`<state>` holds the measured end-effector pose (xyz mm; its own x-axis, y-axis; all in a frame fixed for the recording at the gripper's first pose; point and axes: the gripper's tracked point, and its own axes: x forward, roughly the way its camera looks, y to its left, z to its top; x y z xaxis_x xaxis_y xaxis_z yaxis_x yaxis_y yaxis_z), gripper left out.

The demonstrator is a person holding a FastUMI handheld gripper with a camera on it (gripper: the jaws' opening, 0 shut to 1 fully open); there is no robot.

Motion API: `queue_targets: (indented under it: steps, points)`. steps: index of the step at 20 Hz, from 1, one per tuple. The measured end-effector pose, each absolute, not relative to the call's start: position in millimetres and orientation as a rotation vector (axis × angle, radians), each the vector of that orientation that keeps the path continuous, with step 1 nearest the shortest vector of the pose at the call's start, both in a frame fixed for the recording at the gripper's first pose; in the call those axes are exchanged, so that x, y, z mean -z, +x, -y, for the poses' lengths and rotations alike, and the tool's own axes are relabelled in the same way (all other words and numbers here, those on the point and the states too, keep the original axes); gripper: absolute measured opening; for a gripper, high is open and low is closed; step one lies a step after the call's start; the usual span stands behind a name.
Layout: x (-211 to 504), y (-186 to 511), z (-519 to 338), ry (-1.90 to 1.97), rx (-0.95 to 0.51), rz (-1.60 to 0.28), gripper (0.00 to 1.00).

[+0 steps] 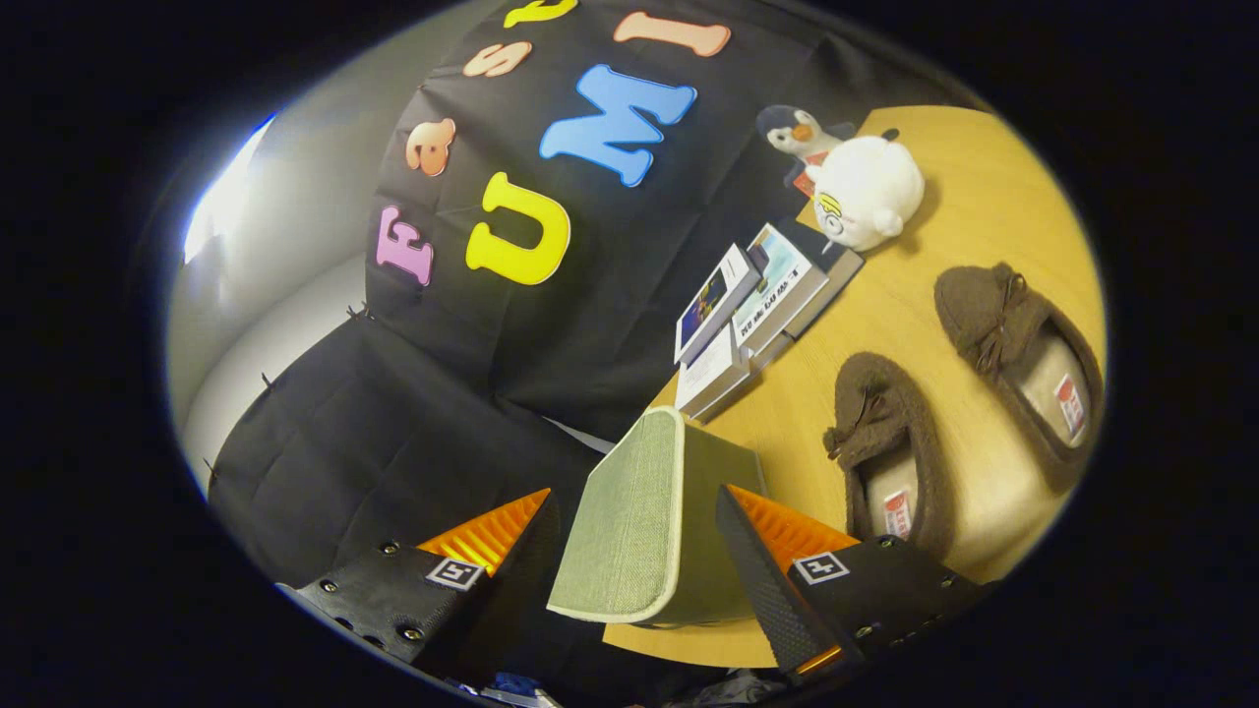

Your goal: Open the storage box then place both shoes into the box .Put the left shoe in first, then the right shoe, with the right side of both shoes facing outward in a uniform manner.

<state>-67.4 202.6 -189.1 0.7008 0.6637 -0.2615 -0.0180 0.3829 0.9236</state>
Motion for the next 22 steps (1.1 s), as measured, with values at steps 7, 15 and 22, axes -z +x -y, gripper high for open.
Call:
queue_targets:
  steps: [7, 15, 22]
  points:
    - [218, -80, -235, 1.319, -0.481, -0.817, 0.98]
    - [229, -95, -276, 1.453, -0.543, -0.958, 0.92]
    - [241, -94, -285, 1.466, -0.545, -0.999, 0.4]
